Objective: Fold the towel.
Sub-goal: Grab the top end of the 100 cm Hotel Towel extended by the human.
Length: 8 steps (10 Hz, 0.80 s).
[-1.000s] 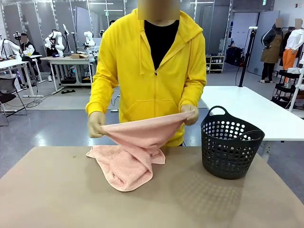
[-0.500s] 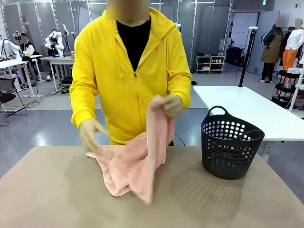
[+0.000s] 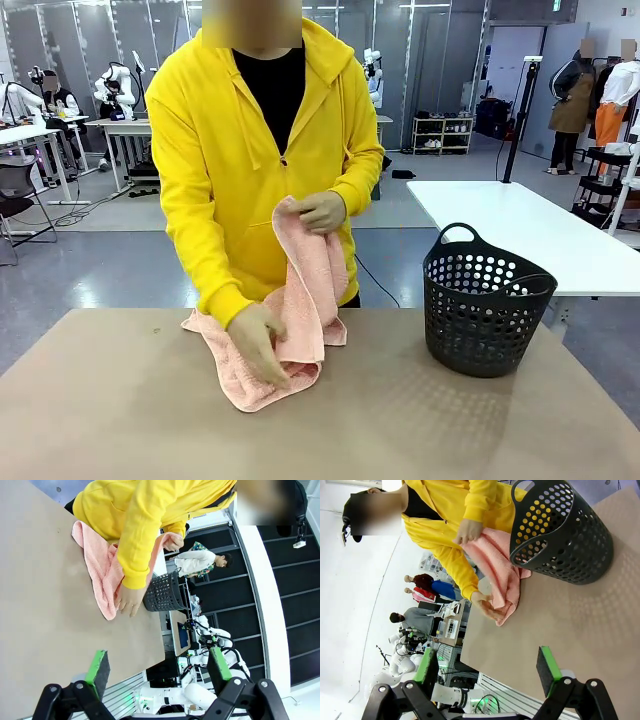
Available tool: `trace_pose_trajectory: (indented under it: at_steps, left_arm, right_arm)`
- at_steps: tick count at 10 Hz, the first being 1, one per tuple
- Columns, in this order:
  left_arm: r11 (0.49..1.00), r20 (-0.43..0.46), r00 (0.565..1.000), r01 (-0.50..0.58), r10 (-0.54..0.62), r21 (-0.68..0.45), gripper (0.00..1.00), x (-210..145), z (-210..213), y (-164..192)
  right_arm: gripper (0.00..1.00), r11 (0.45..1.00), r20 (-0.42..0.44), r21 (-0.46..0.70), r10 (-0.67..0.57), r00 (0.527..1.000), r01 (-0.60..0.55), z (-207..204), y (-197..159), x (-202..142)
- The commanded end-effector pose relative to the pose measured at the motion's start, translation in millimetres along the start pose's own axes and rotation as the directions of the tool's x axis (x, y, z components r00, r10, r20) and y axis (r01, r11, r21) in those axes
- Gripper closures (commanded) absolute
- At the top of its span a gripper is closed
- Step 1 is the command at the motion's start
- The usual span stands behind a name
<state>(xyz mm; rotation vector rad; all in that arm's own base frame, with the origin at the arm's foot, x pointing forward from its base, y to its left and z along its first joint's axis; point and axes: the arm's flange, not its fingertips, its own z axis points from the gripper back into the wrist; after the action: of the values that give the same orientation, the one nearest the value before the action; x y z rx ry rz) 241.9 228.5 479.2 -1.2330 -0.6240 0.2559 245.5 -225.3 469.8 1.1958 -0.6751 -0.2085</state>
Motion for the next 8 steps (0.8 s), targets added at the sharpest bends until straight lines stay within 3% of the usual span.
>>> trace_pose_trajectory:
  at_steps: [1,8]
  left_arm:
    - [1.0,-0.008,1.0,0.009,-0.009,-0.008,0.0,1.1,2.6,-0.9]
    - [1.0,-0.008,1.0,0.009,-0.009,-0.008,0.0,1.1,2.6,-0.9]
  right_arm:
    - [0.0,1.0,0.01,0.013,0.009,1.0,-0.009,0.2,0.3,1.1]
    - [0.0,1.0,0.01,0.013,0.009,1.0,-0.009,0.2,0.3,1.1]
